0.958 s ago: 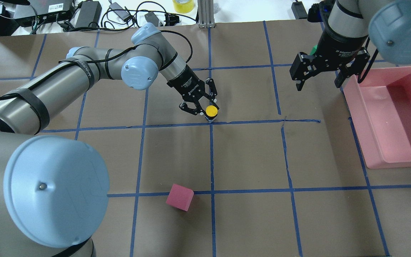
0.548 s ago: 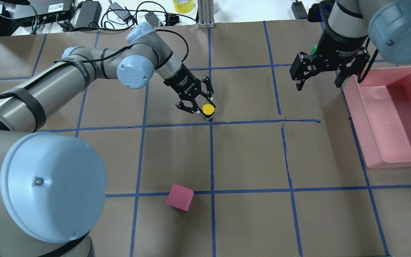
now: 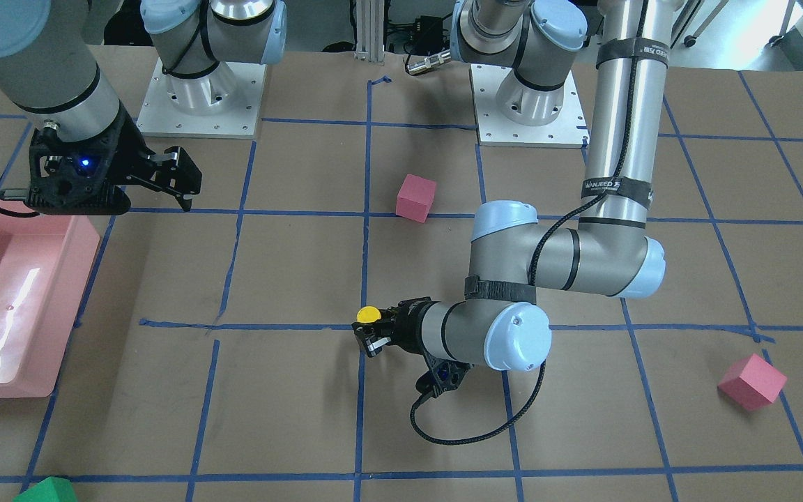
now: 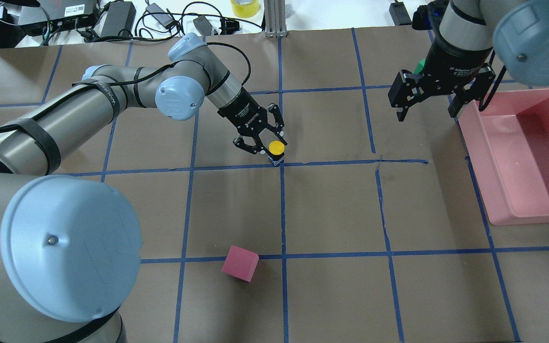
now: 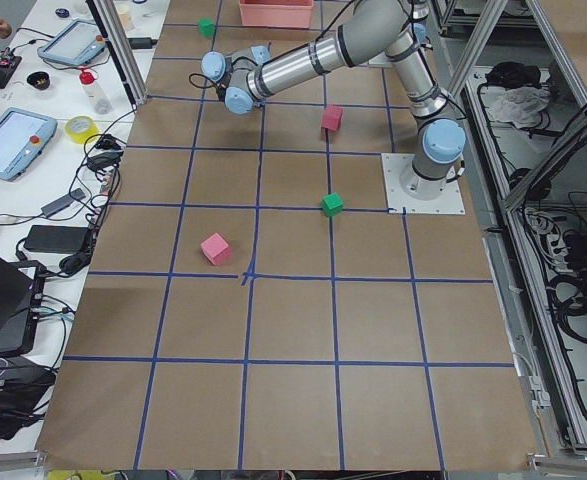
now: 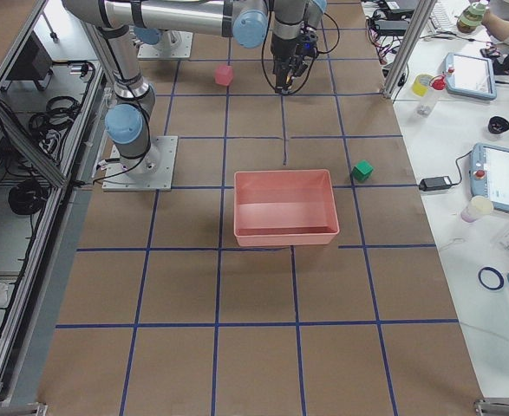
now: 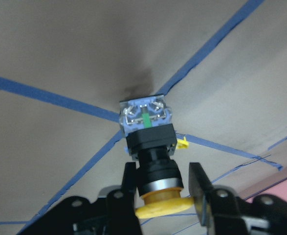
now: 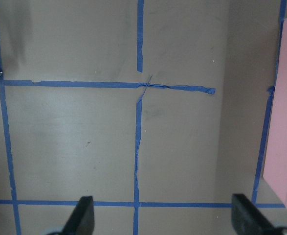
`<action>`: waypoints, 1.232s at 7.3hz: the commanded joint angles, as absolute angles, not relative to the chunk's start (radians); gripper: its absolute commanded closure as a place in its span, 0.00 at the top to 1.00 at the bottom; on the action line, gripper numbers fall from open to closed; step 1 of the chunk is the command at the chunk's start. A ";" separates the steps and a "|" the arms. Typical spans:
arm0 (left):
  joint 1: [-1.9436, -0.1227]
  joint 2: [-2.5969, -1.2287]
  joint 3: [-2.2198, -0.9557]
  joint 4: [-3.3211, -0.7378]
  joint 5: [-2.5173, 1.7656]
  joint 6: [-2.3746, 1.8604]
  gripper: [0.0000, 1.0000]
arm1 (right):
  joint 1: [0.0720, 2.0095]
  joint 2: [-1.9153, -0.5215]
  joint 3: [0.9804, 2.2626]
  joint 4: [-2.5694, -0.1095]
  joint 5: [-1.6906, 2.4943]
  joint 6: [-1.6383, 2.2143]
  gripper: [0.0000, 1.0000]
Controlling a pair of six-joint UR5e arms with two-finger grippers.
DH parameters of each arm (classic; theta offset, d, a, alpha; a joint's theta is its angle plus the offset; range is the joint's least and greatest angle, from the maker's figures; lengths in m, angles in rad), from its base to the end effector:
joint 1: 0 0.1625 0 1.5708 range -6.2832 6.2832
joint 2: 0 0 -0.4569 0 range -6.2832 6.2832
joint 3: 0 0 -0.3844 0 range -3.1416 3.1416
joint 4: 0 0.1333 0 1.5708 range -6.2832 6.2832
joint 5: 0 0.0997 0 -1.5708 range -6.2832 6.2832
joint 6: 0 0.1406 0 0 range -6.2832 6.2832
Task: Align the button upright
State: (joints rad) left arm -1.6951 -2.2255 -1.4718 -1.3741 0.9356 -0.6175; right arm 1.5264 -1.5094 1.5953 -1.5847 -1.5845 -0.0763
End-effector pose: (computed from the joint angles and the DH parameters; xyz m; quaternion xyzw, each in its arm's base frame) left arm -0.2967 -0.6264 0.1811 0.2822 -0.8928 -0.2695 0.2249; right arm 0.1090 -0.5057 0.4382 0.0162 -0.9992 -0.0363 0.0047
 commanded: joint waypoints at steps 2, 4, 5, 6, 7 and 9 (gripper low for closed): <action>-1.695 -2.195 -1.464 -1.362 0.945 -0.600 1.00 | 1.526 -1.509 1.595 -1.583 -1.585 -0.077 1.00; -1.695 -2.084 -1.479 -1.354 1.168 -0.482 1.00 | 1.526 -1.509 1.595 -1.585 -1.585 -0.077 1.00; -1.700 -2.007 -1.482 -1.368 1.178 -0.435 1.00 | 1.526 -1.509 1.595 -1.585 -1.585 -0.077 1.00; -1.706 -1.920 -1.483 -1.374 1.260 -0.352 1.00 | 1.526 -1.509 1.595 -1.585 -1.583 -0.077 1.00; -1.703 -1.839 -1.482 -1.450 1.358 -0.187 1.00 | 1.526 -1.509 1.595 -1.585 -1.585 -0.077 1.00; -1.687 -1.706 -1.480 -1.555 1.524 -0.051 1.00 | 1.526 -1.508 1.595 -1.586 -1.577 -0.084 1.00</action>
State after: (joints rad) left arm -1.6971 -1.7895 -1.4810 -1.5061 1.4183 -0.1387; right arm 1.5263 -1.5092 1.5953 -1.5849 -1.5822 -0.0790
